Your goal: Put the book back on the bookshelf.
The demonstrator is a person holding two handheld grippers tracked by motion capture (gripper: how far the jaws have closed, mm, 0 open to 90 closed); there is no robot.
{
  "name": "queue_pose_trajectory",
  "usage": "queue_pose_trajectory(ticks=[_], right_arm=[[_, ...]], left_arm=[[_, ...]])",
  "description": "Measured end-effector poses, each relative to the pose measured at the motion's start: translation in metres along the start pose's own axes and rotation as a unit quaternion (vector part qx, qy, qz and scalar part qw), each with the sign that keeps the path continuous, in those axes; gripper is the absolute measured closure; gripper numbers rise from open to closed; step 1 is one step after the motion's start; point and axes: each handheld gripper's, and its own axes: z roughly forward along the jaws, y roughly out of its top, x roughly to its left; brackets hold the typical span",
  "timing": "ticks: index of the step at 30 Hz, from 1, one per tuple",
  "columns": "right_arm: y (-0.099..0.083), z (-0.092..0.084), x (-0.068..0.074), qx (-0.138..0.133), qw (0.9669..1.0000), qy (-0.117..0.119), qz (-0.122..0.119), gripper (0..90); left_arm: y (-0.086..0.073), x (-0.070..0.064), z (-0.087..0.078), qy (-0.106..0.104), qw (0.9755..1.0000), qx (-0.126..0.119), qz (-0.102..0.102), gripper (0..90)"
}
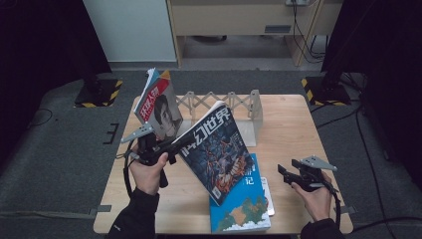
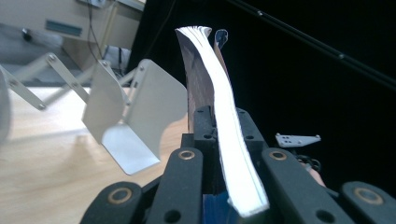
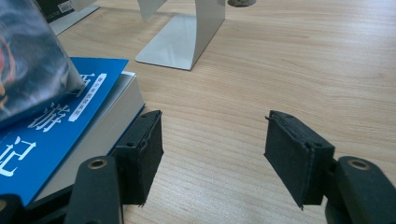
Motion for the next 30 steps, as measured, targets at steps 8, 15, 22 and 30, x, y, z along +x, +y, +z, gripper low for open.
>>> queue_pose_trajectory(ticks=[8, 15, 22, 30], right_arm=[[0.000, -0.001, -0.001, 0.000, 1.0000, -0.003, 0.000, 37.0], [0.000, 0.000, -0.002, 0.001, 1.0000, -0.005, -0.002, 37.0], [0.000, 0.000, -0.003, 0.002, 1.0000, -0.006, -0.003, 37.0], [-0.001, 0.001, -0.002, 0.005, 1.0000, -0.006, -0.005, 37.0]], left_arm=[[0.023, 0.003, -0.022, 0.028, 0.9990, -0.033, 0.014, 82.2], [0.034, 0.013, -0.043, 0.063, 0.9966, -0.048, 0.022, 82.2], [0.036, 0.026, -0.067, 0.094, 0.9939, -0.054, 0.017, 82.2], [0.039, 0.036, -0.084, 0.130, 0.9898, -0.055, 0.018, 82.2]])
